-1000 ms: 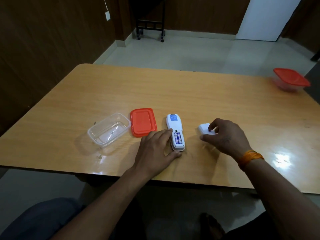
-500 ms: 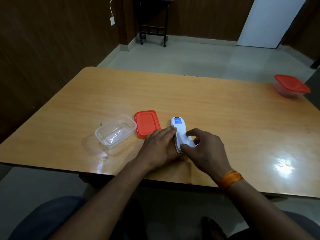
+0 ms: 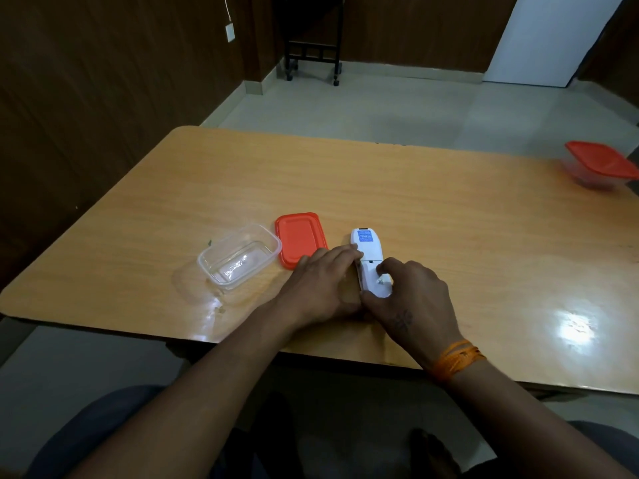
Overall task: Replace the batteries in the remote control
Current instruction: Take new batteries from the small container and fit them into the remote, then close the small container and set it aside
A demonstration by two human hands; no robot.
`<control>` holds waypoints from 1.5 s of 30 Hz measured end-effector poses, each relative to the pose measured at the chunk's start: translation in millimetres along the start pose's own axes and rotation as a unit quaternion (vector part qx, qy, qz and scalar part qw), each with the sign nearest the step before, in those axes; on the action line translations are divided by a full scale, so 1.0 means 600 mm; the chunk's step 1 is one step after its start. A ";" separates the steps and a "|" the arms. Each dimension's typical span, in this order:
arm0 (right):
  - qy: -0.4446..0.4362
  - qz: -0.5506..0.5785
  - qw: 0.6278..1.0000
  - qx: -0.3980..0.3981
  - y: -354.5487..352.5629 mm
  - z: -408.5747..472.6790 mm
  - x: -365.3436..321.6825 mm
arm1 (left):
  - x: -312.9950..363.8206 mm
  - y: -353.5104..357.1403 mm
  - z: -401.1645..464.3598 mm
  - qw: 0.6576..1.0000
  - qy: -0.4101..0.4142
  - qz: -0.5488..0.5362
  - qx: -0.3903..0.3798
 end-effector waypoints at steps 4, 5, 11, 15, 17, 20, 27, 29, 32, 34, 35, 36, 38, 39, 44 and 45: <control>0.003 0.004 1.000 -0.001 0.002 0.000 -0.001 | -0.003 0.005 0.001 1.000 0.007 0.006 -0.010; 0.004 0.005 1.000 0.001 0.002 0.002 -0.002 | -0.004 0.006 0.001 1.000 0.008 0.009 -0.015; -0.001 0.003 1.000 -0.016 0.015 0.004 -0.004 | -0.001 0.006 -0.001 1.000 0.012 0.012 -0.025; -0.023 -0.020 0.998 -0.053 0.021 0.007 -0.004 | -0.001 0.006 -0.001 0.999 0.014 0.013 -0.028; -0.038 -0.025 0.996 -0.078 0.019 0.009 -0.004 | 0.000 0.006 -0.001 0.999 0.014 0.014 -0.030; -0.055 -0.020 0.994 -0.091 0.017 0.011 -0.001 | 0.002 0.006 -0.002 0.999 0.016 0.019 -0.031; -0.059 -0.020 0.995 -0.079 0.022 0.014 0.001 | 0.002 0.007 0.002 0.999 0.021 0.019 -0.040; -0.058 -0.019 0.995 -0.078 0.023 0.014 0.003 | 0.002 0.007 0.001 0.999 0.020 0.021 -0.040; -0.052 -0.018 0.995 -0.079 0.024 0.013 0.004 | 0.005 0.006 -0.001 0.999 0.014 0.028 -0.045; -0.038 -0.011 0.996 -0.077 0.022 0.014 0.006 | 0.007 0.006 -0.003 0.998 0.012 0.035 -0.047; -0.029 -0.009 0.997 -0.076 0.021 0.015 0.006 | 0.008 0.007 -0.005 0.998 0.012 0.036 -0.045; -0.022 -0.009 0.997 -0.071 0.020 0.015 0.006 | 0.008 0.007 -0.007 0.999 0.013 0.033 -0.038; -0.014 -0.012 0.998 -0.055 0.019 0.017 0.003 | 0.008 0.007 -0.013 0.999 0.007 0.018 -0.027; -0.009 -0.013 0.999 -0.051 0.020 0.019 0.000 | 0.008 0.007 -0.016 1.000 0.002 0.012 -0.025; 0.032 0.012 0.997 -0.072 0.031 0.039 0.004 | 0.008 -0.002 -0.025 0.999 -0.019 0.026 -0.024; 0.040 0.015 0.997 -0.068 0.026 0.045 0.010 | 0.008 -0.002 -0.025 0.999 -0.025 0.035 -0.031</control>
Point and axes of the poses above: each hand's wrist, its own z-axis towards the middle knuckle, its own y-axis out of the palm, x = y × z, the point moved 8 cm from there along z, towards the middle knuckle
